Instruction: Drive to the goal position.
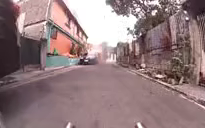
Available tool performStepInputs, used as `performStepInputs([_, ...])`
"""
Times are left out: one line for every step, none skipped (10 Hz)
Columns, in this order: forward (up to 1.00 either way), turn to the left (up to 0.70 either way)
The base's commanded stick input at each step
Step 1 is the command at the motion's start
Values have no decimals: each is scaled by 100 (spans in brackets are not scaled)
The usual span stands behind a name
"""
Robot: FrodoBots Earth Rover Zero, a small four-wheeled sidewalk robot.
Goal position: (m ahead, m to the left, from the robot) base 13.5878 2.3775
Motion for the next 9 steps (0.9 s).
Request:
performStepInputs([22,0])
performStepInputs([22,0])
performStepInputs([22,0])
performStepInputs([22,0])
performStepInputs([22,0])
performStepInputs([22,0])
performStepInputs([22,0])
performStepInputs([22,0])
performStepInputs([22,0])
